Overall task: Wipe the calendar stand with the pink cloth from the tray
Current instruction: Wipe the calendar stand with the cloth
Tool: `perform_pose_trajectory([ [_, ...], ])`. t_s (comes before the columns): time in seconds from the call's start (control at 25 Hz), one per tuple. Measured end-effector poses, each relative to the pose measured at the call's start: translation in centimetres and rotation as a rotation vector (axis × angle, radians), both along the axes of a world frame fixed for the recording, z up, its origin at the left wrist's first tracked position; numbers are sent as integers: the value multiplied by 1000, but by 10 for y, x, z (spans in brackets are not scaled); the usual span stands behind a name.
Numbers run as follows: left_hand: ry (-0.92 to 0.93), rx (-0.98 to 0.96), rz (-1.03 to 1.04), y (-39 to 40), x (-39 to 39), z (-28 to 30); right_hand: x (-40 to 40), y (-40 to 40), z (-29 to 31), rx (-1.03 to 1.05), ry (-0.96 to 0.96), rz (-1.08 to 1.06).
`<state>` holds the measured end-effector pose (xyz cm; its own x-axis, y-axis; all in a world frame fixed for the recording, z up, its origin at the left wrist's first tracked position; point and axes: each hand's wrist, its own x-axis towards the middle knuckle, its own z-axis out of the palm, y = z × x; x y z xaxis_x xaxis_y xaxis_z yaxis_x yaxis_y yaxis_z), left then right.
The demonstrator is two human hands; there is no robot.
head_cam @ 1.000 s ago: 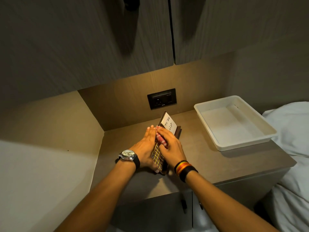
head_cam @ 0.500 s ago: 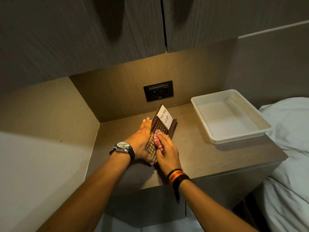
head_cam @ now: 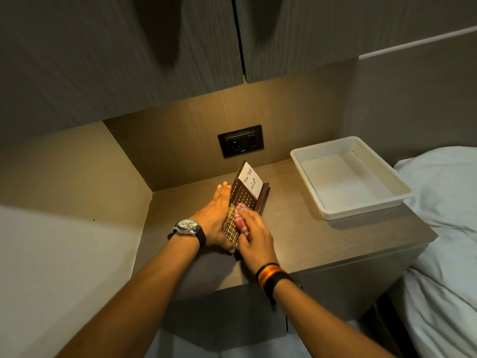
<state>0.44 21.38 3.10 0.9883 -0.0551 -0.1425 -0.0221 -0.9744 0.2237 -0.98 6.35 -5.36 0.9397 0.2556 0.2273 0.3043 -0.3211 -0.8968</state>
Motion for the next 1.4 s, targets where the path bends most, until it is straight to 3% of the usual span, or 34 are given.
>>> perform_pose_trajectory([
  [0.16, 3, -5, -3, 0, -2, 0, -1, -16, -3, -4, -23, 84],
  [0.36, -2, -5, 8, -2, -2, 2, 55, -11, 15, 22, 108, -56],
  [0.64, -4, 12, 12, -1, -2, -1, -18, -15, 0, -16, 44, 52],
  [0.84, -17, -5, 9, -1, -4, 0, 45, -8, 20, 5, 100, -45],
  [1.16, -33, -37, 16, 3, -4, -7, 34, -9, 20, -129, -196, 181],
  [1.28, -49, -31, 18, 0, -3, -8, 80, 1, 36, -158, -147, 64],
  [1.4, -48, -42, 30, 2, -2, -11, 74, 8, 35, -157, -167, 119],
])
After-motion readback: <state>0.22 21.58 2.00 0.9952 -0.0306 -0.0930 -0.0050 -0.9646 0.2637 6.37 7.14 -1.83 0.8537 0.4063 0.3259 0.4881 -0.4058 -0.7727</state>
